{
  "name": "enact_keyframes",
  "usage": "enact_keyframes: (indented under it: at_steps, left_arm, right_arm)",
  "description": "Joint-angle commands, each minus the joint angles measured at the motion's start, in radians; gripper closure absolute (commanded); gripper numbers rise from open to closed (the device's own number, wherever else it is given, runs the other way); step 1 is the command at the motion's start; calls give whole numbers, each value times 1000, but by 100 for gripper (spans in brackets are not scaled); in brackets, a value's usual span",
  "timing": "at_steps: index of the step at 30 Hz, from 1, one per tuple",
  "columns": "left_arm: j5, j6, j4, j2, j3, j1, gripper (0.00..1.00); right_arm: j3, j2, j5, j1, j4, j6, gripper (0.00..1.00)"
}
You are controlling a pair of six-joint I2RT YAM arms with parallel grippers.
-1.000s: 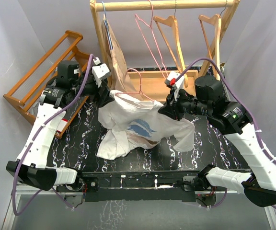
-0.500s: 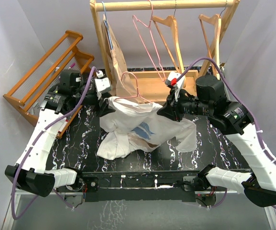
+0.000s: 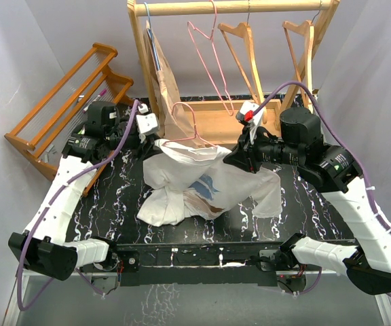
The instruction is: Place the t-shirt on the hanger
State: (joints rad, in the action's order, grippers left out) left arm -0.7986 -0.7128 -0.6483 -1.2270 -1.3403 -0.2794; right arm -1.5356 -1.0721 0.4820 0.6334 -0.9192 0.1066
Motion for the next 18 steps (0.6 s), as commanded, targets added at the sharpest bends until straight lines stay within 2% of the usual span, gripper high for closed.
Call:
enact_keyframes:
  at_steps: [1, 4, 18]
  left_arm:
    - [-106, -1, 61, 18, -2, -4, 60]
    - [-141, 15, 90, 5, 2, -5, 67]
    - [-146, 161, 229, -29, -9, -132, 81]
  right_arm:
    - [-53, 24, 15, -2, 57, -1, 92]
    - [-59, 19, 17, -2, 56, 1, 92]
    - [-89, 11, 5, -3, 57, -7, 92]
